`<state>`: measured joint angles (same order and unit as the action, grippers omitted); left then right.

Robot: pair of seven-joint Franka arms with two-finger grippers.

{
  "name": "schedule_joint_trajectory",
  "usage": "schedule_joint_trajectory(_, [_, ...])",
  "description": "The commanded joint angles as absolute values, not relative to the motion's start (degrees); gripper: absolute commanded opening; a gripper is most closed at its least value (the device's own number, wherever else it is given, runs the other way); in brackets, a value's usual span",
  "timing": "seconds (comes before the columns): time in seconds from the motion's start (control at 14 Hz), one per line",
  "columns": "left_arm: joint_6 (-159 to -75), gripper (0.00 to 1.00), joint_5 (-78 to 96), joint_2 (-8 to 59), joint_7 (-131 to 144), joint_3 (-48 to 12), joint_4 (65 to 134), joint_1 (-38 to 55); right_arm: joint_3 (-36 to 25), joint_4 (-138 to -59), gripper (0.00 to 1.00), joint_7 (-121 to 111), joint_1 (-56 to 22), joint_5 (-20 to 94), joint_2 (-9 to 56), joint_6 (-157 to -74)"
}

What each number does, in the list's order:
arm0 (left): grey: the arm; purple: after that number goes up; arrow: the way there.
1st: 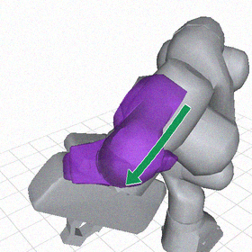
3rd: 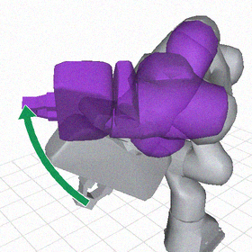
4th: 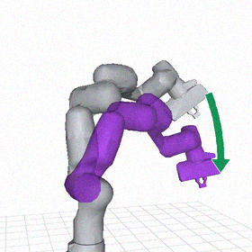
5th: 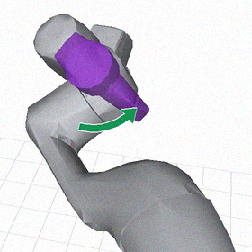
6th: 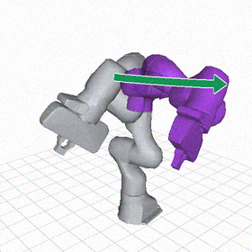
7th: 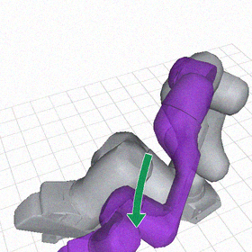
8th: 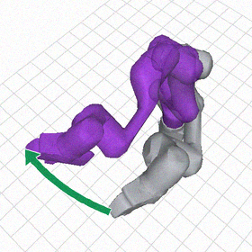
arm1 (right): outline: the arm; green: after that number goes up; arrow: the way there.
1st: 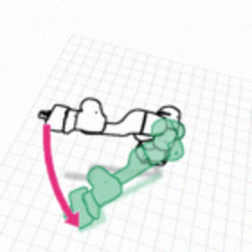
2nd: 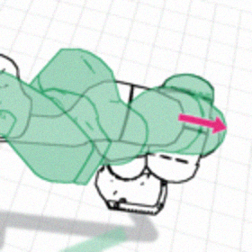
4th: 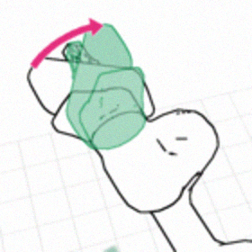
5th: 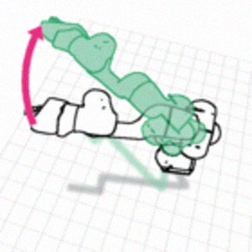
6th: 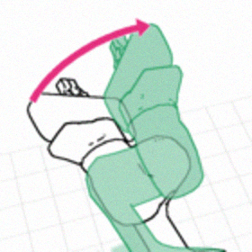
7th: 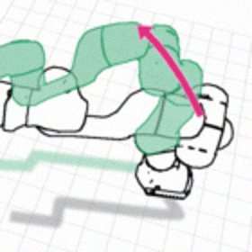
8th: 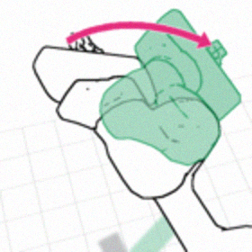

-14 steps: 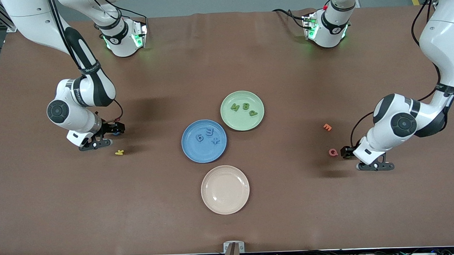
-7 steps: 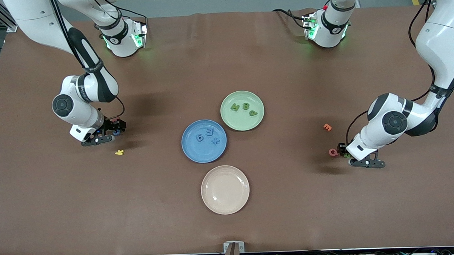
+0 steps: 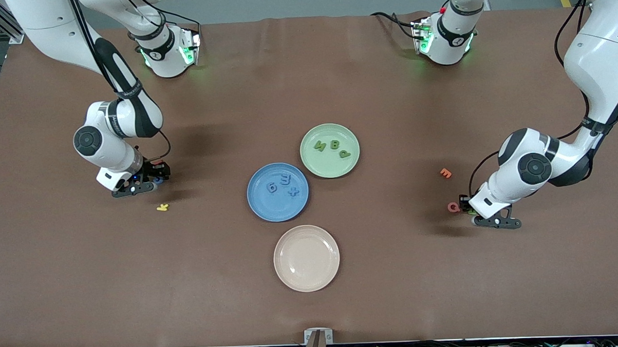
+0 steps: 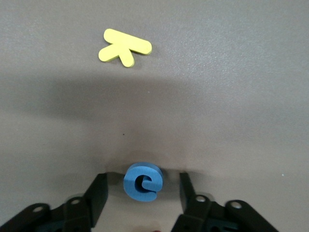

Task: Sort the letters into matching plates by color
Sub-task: 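Move the left gripper to the green n while the right gripper reaches the blue e, then grasp the green n with the left gripper while the right gripper grasps blue e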

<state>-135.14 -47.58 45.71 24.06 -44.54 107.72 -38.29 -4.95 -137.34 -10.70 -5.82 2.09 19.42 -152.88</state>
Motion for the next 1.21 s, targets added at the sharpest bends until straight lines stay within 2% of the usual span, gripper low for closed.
schedule_joint_trajectory(0.0, [-135.62, 0.00, -48.69, 46.32, 23.47, -43.95, 106.96, -37.88, -4.39, -138.25, 0.55, -10.81, -5.01, 1.41, 19.42, -155.13])
schedule_joint_trajectory(0.29, [-134.83, 0.00, -48.52, 44.39, 21.10, -44.82, 104.94, -38.06, -4.39, -138.16, 0.32, -10.81, -5.01, 1.41, 19.42, -155.13])
schedule_joint_trajectory(0.57, [-129.40, 0.00, -47.64, 44.03, 21.79, -50.69, 102.23, -38.32, -4.39, -137.99, 0.13, -8.98, -5.10, 1.49, 19.25, -154.69])
schedule_joint_trajectory(0.93, [-122.00, 0.00, -44.76, 44.21, 26.88, -57.74, 98.27, -36.57, -4.31, -136.24, 0.11, -8.70, -5.54, 1.49, 16.09, -151.80])
schedule_joint_trajectory(1.14, [-121.20, 0.00, -41.22, 44.03, 31.36, -59.84, 97.82, -34.63, -4.04, -130.28, 0.11, -5.29, -7.72, 1.49, 14.85, -142.69])
